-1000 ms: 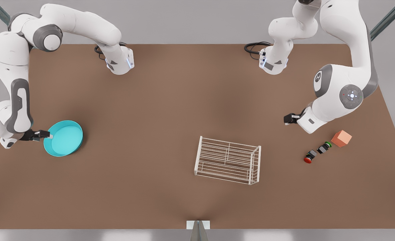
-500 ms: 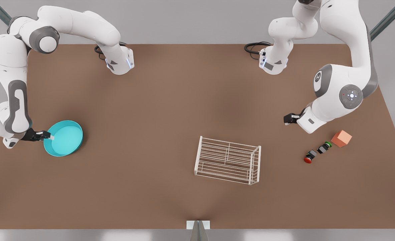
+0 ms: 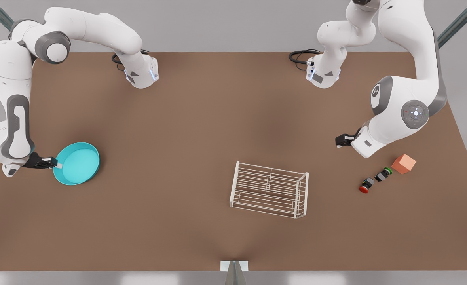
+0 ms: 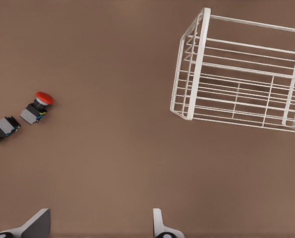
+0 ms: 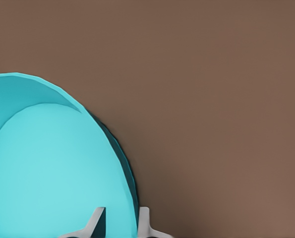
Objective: Place the plate on the shelf with right arm and place the red button switch in the plate with left arm
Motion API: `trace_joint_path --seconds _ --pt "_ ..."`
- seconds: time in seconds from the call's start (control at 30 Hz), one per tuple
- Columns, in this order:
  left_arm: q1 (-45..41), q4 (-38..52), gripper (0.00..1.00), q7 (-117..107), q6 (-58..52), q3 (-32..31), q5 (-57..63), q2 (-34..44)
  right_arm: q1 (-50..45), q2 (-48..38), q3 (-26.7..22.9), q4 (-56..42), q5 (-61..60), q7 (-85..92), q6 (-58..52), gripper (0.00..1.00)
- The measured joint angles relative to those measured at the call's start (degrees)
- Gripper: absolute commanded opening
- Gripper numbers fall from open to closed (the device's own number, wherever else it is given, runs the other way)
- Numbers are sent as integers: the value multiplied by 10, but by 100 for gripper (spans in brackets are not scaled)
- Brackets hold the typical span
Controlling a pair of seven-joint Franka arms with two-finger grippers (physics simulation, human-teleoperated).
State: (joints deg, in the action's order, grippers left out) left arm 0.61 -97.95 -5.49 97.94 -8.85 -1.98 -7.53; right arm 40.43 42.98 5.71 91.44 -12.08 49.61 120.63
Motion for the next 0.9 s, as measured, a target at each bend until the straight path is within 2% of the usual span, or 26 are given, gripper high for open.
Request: trace_joint_path --seconds 0.13,0.27,0.33,0.6,0.9 --pt "0 0 100 0 0 0 0 0 -1 8 0 -2 -1 2 0 39" --pt "0 0 100 0 0 0 0 0 -1 11 0 -9 -1 4 0 22" --pt "0 0 100 0 0 0 0 0 -1 10 0 -10 -2 6 -1 19" --pt "0 0 100 0 0 0 0 0 -3 -5 0 -11 -4 11 -24 18" --pt "-1 -21 100 12 18 1 17 7 -46 -63 1 -12 -28 9 -88 18"
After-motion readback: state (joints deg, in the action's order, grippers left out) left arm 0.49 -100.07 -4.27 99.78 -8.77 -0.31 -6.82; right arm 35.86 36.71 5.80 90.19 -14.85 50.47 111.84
